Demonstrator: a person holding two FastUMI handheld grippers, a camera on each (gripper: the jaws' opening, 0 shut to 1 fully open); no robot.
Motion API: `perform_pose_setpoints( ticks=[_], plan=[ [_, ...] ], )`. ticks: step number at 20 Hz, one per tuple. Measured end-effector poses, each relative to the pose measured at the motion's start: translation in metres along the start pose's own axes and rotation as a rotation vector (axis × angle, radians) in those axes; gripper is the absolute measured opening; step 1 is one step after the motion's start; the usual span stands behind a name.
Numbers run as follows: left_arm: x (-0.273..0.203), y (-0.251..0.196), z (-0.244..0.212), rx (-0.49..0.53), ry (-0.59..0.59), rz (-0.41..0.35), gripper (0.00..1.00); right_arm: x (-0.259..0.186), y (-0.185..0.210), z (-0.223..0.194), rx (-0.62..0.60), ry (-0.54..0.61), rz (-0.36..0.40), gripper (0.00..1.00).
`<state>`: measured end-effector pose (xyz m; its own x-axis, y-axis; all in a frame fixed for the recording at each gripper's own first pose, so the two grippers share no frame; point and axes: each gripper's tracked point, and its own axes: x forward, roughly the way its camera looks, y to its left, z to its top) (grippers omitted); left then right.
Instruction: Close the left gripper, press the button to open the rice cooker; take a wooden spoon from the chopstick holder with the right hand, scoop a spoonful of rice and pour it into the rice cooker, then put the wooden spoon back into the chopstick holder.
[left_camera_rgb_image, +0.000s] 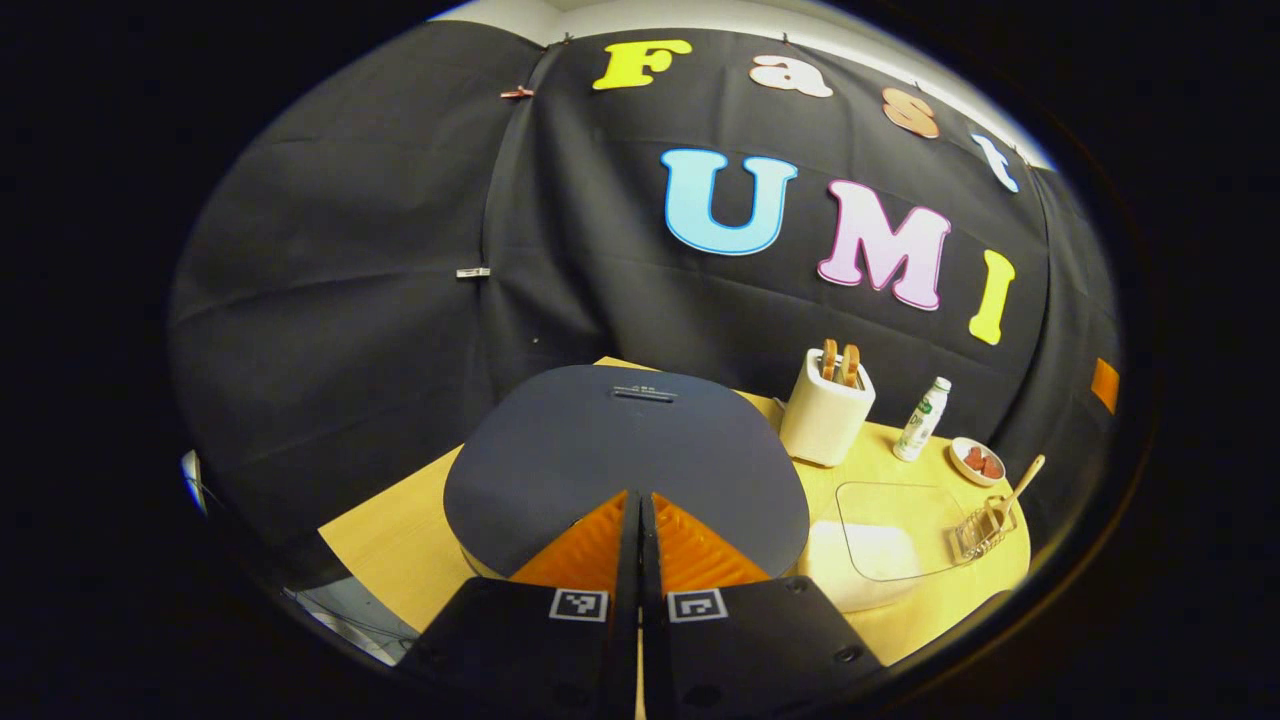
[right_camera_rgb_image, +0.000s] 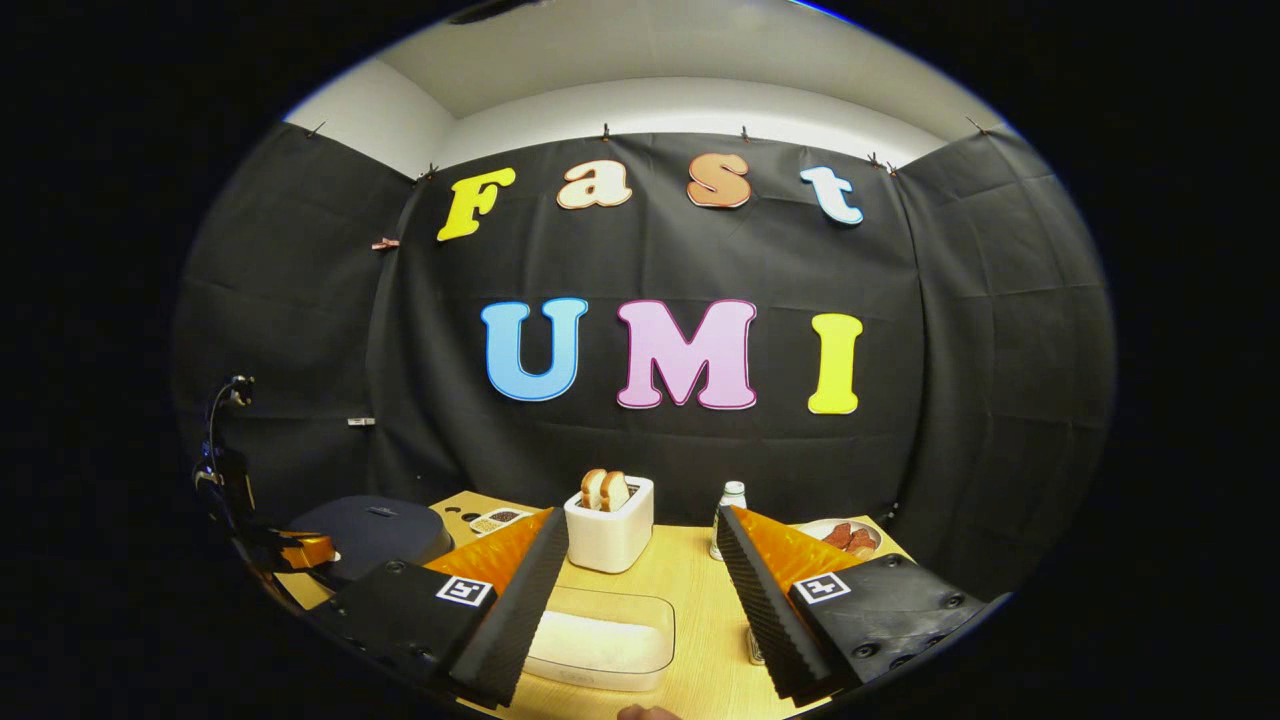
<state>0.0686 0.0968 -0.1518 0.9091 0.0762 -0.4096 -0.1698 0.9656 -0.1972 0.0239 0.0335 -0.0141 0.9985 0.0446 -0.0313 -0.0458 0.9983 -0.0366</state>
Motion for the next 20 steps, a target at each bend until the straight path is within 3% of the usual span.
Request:
perform_pose_setpoints(
  ticks=[4, 6, 12, 20],
  plan=[
    [-0.004, -0.005, 0.003, 0.076, -0.059, 0.041, 0.08, 0.0, -0.007, 0.0, 0.0, -0.003, -0.011, 0.93],
    [-0.008, -0.007, 0.005, 0.081, -0.087, 0.023, 0.08, -0.002, -0.011, 0.003, -0.002, -0.009, -0.017, 0.93],
    [-0.028, -0.016, 0.047, 0.159, -0.207, 0.037, 0.14, 0.0, -0.032, -0.014, 0.017, 0.033, -0.042, 0.93],
    [-0.049, -0.023, 0.073, 0.158, -0.266, 0.076, 0.21, 0.021, -0.092, -0.052, 0.038, 0.1, -0.129, 0.94]
  ],
)
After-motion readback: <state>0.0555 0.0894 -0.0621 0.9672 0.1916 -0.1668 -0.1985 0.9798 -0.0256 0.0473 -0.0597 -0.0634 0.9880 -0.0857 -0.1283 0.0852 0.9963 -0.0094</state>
